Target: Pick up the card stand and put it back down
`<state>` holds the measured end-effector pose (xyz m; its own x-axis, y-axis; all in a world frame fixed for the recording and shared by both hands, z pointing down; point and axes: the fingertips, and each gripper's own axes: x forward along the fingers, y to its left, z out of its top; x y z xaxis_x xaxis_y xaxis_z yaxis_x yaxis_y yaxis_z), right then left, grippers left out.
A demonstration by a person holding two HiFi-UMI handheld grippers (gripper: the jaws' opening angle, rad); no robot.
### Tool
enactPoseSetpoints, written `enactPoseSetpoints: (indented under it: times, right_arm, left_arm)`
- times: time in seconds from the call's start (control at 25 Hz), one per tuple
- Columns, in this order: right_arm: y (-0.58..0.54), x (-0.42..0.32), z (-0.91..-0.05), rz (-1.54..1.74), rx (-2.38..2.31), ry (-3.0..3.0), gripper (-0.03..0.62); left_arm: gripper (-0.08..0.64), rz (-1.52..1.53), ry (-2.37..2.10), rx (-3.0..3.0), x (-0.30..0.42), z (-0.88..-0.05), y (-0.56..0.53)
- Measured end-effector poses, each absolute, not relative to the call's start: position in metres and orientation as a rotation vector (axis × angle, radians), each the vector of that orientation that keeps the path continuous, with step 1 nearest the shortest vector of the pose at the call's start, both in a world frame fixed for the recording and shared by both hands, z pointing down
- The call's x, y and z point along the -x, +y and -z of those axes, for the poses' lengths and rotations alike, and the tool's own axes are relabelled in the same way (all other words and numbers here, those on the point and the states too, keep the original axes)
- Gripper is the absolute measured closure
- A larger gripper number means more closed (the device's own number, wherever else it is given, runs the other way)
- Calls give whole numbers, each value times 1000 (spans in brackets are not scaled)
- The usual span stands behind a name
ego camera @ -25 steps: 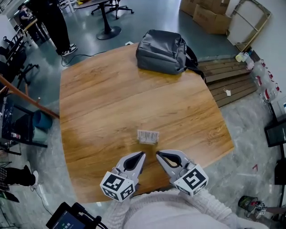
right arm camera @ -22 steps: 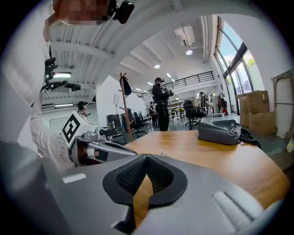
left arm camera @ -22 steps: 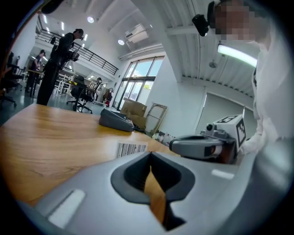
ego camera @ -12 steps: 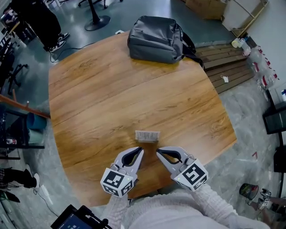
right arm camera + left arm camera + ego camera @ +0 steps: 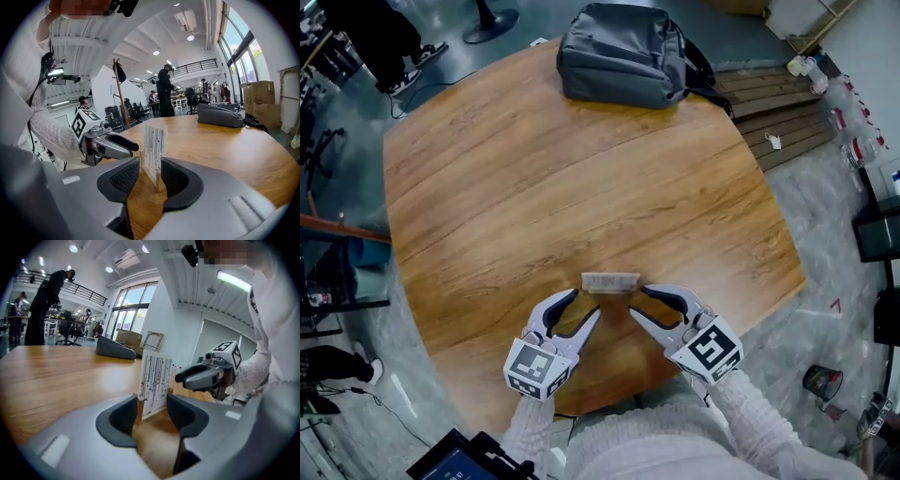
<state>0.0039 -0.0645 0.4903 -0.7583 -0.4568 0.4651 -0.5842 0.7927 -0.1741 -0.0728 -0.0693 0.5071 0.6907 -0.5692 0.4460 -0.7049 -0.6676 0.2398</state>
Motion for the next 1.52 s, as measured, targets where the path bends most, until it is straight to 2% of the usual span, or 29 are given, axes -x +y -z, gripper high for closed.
enactPoseSetpoints:
  times: [0.36, 0.72, 1.08, 1.24, 1.28, 1.52]
  right_arm:
    - [-77, 1, -518, -478, -781, -2549, 395]
    - [-81, 7, -545, -374, -647, -2497, 352]
    - [-85, 10, -551, -332, -601, -2490, 357]
    - [-87, 11, -549, -297, -595, -2495, 429]
    - [-87, 11, -549, -296, -590, -2498, 430]
    - [-87, 12, -545, -275, -569, -2513, 432]
  left_arm:
    - [281, -567, -889, -2593, 67, -528, -89]
    - [278, -630, -760, -2643, 58, -541, -92]
    - [285, -697, -678, -2740, 49, -541, -91]
    - [285, -710, -644, -2761, 44, -540, -95]
    - [287, -707, -636, -2764, 43, -540, -95]
    - [358, -702, -674, -2771, 47, -538, -98]
